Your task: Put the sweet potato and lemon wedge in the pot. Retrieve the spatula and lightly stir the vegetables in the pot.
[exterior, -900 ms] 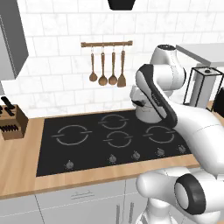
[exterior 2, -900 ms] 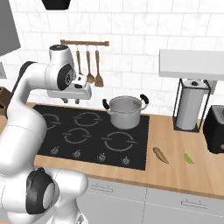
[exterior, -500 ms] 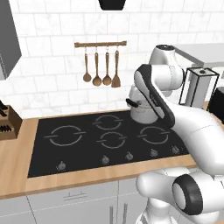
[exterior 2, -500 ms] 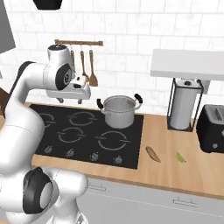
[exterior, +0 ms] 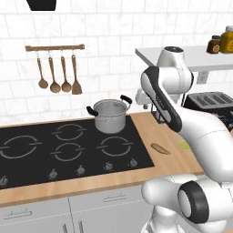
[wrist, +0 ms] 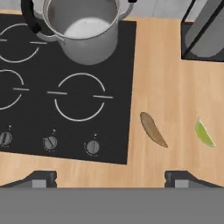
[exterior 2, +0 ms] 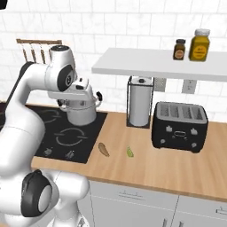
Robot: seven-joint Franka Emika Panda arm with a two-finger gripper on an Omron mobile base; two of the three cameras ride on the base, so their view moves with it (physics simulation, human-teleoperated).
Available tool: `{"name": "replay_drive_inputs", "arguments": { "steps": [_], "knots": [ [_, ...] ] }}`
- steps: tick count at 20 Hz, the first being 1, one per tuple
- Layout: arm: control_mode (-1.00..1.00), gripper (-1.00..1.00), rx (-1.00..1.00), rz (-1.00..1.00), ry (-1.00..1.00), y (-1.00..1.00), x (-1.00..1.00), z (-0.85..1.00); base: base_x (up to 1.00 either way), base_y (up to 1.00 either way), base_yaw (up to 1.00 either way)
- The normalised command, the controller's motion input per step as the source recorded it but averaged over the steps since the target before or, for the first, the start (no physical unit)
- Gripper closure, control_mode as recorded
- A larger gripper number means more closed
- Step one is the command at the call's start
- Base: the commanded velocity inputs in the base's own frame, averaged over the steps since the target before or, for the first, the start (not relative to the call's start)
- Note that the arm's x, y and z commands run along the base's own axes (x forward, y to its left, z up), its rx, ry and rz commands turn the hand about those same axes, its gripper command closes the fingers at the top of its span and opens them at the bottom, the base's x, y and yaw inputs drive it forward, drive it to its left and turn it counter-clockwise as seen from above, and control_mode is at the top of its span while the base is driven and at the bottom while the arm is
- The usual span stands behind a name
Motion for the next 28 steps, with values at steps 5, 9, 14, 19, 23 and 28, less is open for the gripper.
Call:
{"name": "replay_drive_inputs", "arguments": {
  "steps": [5,9,14,19,23,28],
  "knots": [
    [-1.0,-1.0,0.01,0.0,0.11,-0.38,0.1,-0.34,0.0,0.0,0.0],
    [-1.0,-1.0,0.0,0.0,0.21,-0.39,0.03,-0.84,0.0,0.0,0.0],
    [-1.0,-1.0,0.0,0.0,0.22,-0.33,0.19,-0.89,0.0,0.0,0.0],
    [-1.0,-1.0,-0.04,0.0,0.08,-0.07,0.17,-0.79,0.0,0.0,0.0],
    [-1.0,-1.0,-0.05,0.0,0.02,0.0,0.19,-0.72,0.0,0.0,0.0],
    [-1.0,-1.0,-0.01,0.0,0.04,0.0,0.29,-0.6,0.0,0.0,0.0]
  ]
}}
